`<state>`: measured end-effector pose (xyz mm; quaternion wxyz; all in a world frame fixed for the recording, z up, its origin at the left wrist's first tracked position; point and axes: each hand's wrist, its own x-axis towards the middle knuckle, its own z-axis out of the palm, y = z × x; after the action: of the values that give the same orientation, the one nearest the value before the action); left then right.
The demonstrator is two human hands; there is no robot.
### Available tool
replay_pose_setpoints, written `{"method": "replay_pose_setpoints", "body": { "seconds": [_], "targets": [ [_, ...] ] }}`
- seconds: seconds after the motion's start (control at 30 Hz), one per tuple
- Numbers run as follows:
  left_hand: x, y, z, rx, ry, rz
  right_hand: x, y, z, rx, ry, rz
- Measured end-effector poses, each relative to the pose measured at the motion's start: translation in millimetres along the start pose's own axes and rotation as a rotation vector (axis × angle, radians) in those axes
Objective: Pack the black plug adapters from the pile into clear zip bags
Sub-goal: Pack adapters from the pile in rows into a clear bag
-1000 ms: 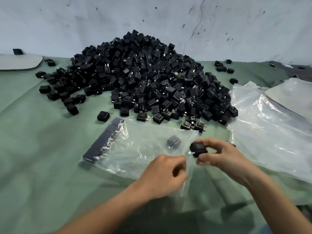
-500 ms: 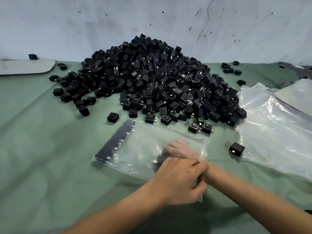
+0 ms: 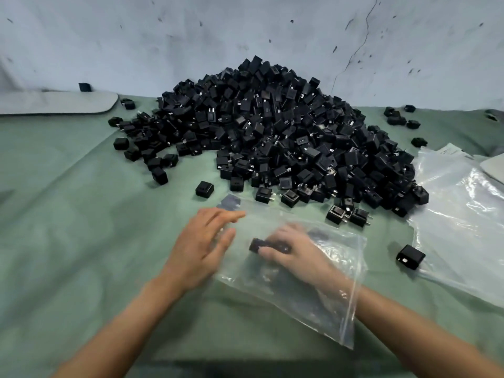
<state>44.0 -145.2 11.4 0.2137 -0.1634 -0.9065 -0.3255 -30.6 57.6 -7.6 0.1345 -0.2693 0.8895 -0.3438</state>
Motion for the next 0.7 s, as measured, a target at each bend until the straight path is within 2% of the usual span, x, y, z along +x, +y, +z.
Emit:
{"method": "replay_pose_setpoints", "body": {
  "seconds": [0.07,0.13,0.2,0.3,0.47,0.53,0.6,0.7],
  "targets": [
    [-6,-37,-15,0.055,0.096,-0.193,4,2,-1,-0.01,-0.007,0.023],
    [-15,-56,-19,0.028,0.097,-0.27,5,4,6,0.004,0.005,0.007],
    [-23,-60,-10,-0.047,0.065,-0.278,6,4,8,-0.004,0.051,-0.006],
    [-25,-67,-9,-0.135,0.061,-0.316,5,12,6,-0.152,0.114,-0.049],
    [-26,-67,-8,-0.147,0.016,-0.3,-10,13,5,-0.188,0.153,-0.042],
    [-26,-68,-7,-0.134,-0.021,-0.283,-22,16,3,-0.283,0.168,-0.14],
    [-26,-71,-6,-0.138,-0.05,-0.276,-31,21,0,-0.28,0.043,-0.257],
    [-26,-73,-6,-0.173,-0.078,-0.293,-28,28,3,-0.293,-0.196,-0.292]
  ]
}}
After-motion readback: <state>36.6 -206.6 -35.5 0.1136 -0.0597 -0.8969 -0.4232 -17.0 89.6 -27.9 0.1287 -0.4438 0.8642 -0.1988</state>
